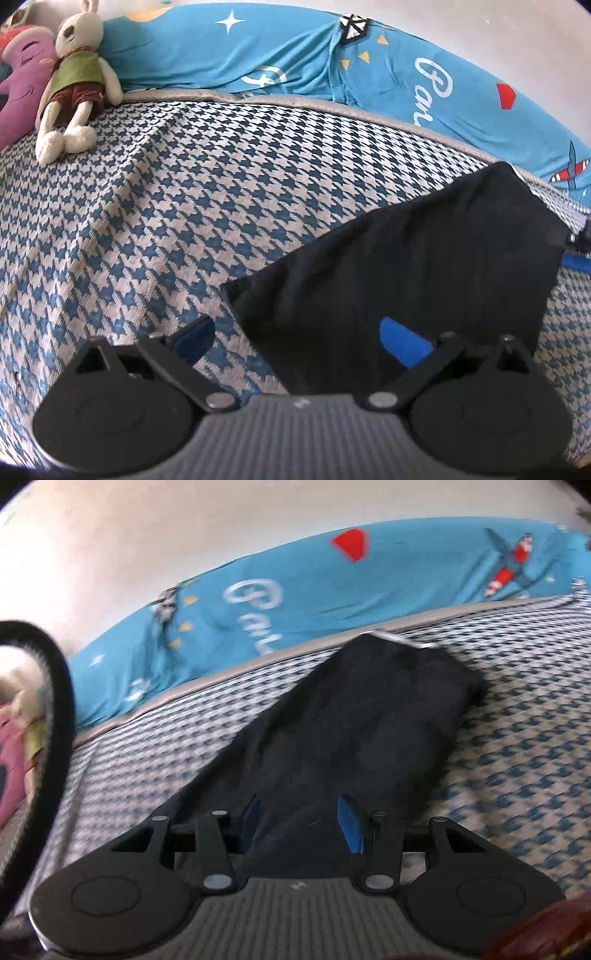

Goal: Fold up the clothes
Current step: 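Release the folded end with the right gripper and press the bundle flat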

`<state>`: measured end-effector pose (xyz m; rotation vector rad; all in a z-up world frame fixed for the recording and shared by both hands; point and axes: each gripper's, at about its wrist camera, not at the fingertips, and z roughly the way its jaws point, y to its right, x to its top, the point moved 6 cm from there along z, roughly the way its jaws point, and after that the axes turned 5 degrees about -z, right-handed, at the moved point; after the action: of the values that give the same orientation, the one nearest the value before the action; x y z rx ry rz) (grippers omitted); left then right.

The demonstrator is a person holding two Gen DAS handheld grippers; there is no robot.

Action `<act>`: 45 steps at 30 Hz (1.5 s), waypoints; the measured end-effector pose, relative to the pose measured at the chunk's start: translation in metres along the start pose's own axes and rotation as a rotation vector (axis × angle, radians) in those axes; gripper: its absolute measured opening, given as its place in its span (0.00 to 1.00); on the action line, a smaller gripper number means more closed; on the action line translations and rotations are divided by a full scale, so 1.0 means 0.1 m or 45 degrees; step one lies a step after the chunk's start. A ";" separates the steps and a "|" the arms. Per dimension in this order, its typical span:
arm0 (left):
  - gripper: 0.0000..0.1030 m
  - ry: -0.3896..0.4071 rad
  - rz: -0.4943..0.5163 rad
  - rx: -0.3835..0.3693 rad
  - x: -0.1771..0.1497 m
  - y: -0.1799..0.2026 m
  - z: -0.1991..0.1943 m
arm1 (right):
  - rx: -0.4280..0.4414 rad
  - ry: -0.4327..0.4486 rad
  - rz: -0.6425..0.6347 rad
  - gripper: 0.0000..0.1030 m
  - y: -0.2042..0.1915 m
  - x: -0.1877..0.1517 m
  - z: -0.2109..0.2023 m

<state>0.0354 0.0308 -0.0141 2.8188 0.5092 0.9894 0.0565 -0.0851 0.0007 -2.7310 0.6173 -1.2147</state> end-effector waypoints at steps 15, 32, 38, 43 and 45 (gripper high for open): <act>0.82 -0.029 -0.172 -0.024 0.03 -0.36 -0.08 | 0.413 -0.153 -0.476 0.46 -1.20 -1.01 -0.17; 0.84 -0.075 -0.206 -0.087 -0.07 -0.35 -0.15 | 0.329 -0.133 -0.939 0.45 -1.69 -1.58 -0.10; 0.91 -0.112 -0.248 -0.157 -0.08 -0.32 -0.16 | 0.273 -0.092 -0.981 0.27 -1.68 -1.56 -0.06; 0.94 -0.151 -0.291 -0.224 -0.09 -0.30 -0.17 | 0.327 -0.138 -0.771 0.13 -1.55 -1.39 -0.01; 0.95 -0.168 -0.306 -0.254 -0.10 -0.29 -0.17 | 0.368 -0.176 -0.605 0.12 -1.44 -1.30 0.02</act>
<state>0.0098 0.0544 -0.0126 2.5512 0.6736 0.7569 0.0269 0.0981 -0.0562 -2.7509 -0.2242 -1.0688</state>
